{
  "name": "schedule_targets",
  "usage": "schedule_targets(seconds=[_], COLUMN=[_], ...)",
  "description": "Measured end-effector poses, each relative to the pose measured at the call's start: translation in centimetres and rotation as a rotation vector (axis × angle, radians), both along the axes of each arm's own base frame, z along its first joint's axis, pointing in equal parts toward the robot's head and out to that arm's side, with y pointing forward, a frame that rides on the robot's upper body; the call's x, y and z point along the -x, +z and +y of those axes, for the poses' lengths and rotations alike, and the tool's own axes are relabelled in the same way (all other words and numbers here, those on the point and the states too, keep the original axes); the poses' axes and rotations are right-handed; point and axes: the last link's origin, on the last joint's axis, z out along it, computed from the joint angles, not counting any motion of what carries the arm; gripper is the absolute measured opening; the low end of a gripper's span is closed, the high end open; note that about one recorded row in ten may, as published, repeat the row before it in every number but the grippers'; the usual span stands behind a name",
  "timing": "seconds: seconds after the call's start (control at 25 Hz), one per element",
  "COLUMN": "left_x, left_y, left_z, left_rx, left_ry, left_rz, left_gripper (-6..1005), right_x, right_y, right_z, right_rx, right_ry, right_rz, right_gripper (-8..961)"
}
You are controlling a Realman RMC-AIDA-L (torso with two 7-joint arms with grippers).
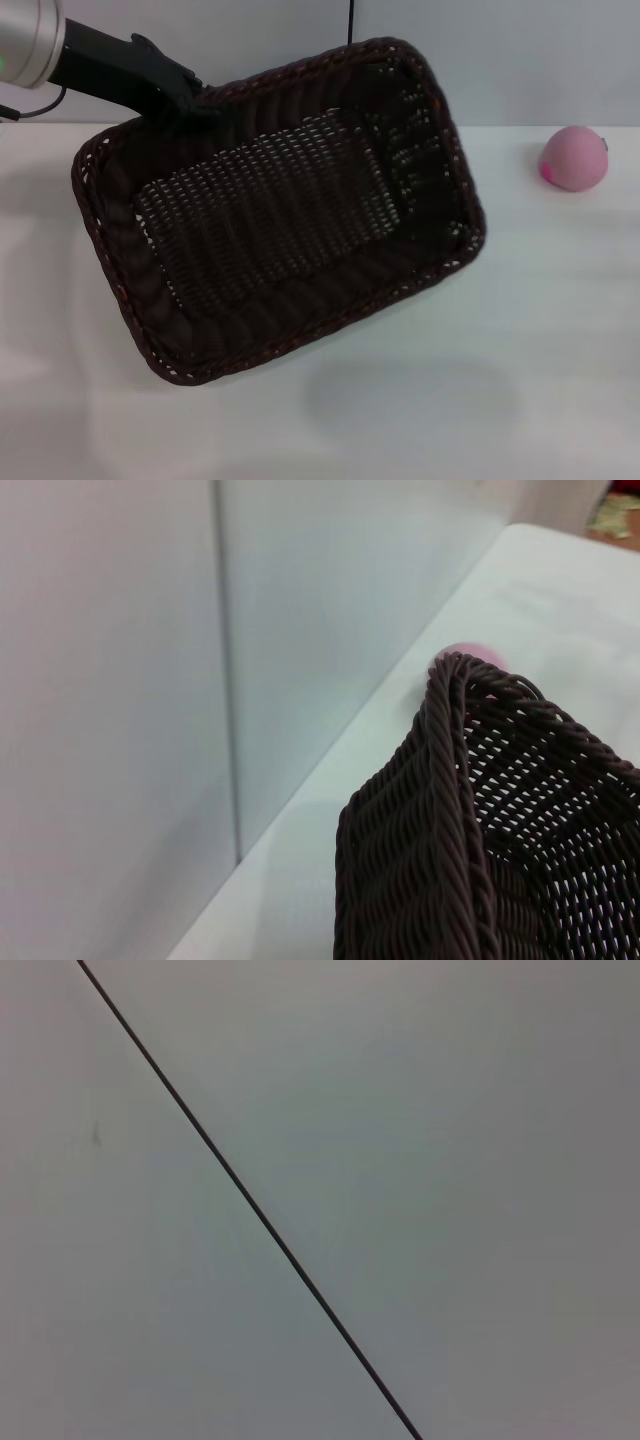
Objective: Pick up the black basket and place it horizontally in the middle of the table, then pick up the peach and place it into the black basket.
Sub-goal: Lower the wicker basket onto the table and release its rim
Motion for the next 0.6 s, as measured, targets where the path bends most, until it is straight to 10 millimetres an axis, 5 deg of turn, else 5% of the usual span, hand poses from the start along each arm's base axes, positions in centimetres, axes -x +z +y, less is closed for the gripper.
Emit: schedule_targets(seconds=[0.32,0.6], left_x=[-1.5,-3.1], left_y=[0.3,-1.7], left_z=[-0.7,-0.6], left_rx=[0.118,0.242], left_ry=[-0.127,-0.218], left_rz=[-0.015,0.002], left_gripper=[187,186], right_x=[0.1,0.2], right_y=[0.0,-0.3], right_z=[0.3,0.6], right_rx=[0.004,0.011], right_ry=[0.002,0.0], right_rz=[0.002,0.011], right_gripper=[487,487])
